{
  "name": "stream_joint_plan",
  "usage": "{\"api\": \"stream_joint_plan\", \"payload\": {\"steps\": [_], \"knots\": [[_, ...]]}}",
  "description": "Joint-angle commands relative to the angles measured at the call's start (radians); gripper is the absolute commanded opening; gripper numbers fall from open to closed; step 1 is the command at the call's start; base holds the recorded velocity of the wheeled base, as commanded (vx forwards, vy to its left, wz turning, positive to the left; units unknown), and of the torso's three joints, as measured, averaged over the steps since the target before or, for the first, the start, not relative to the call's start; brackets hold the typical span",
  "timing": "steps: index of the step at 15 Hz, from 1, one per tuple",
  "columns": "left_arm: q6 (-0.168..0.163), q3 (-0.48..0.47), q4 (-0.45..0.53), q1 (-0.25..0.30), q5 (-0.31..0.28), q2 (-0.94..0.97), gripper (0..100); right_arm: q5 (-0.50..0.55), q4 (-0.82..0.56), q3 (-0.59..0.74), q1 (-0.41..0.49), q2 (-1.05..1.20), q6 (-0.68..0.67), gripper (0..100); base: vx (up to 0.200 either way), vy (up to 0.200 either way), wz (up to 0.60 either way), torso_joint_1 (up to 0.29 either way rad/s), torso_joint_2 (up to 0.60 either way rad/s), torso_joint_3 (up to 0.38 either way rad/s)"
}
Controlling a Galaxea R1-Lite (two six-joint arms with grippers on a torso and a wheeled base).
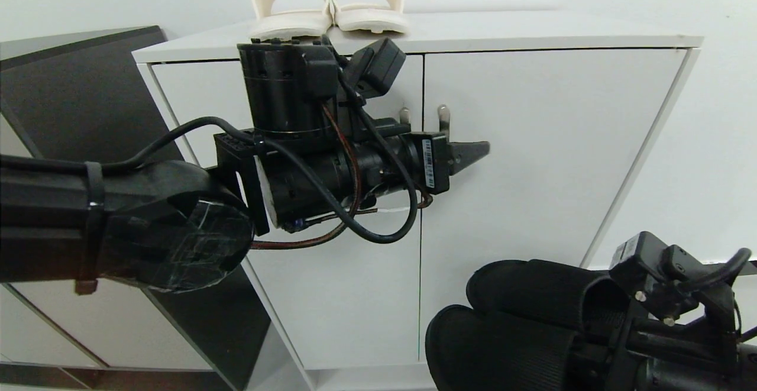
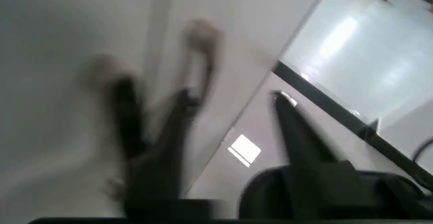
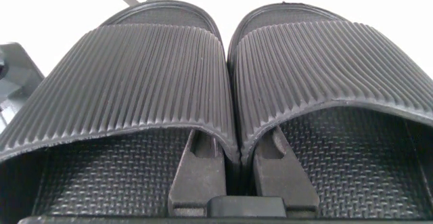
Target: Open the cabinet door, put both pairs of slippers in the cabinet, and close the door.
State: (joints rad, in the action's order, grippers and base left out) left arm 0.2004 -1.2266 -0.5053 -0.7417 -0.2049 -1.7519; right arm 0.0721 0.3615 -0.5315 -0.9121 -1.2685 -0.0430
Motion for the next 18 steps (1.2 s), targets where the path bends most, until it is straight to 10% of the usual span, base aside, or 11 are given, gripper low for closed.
{"api": "stream_joint_plan", "payload": {"steps": [1,18], "knots": [[0.001,-0.002,-0.001,-0.002,-0.008,0.002,0,-0.015,0.001,0.011,-0.001,0.003,0.002,0,0.000,0.000,0.00,0.000,0.00,0.000],[-0.001,0.220,0.005,-0.111,-0.001,0.272,0,-0.215,-0.027,0.070,-0.016,0.069,0.051,0,0.000,0.000,0.00,0.000,0.00,0.000]]}}
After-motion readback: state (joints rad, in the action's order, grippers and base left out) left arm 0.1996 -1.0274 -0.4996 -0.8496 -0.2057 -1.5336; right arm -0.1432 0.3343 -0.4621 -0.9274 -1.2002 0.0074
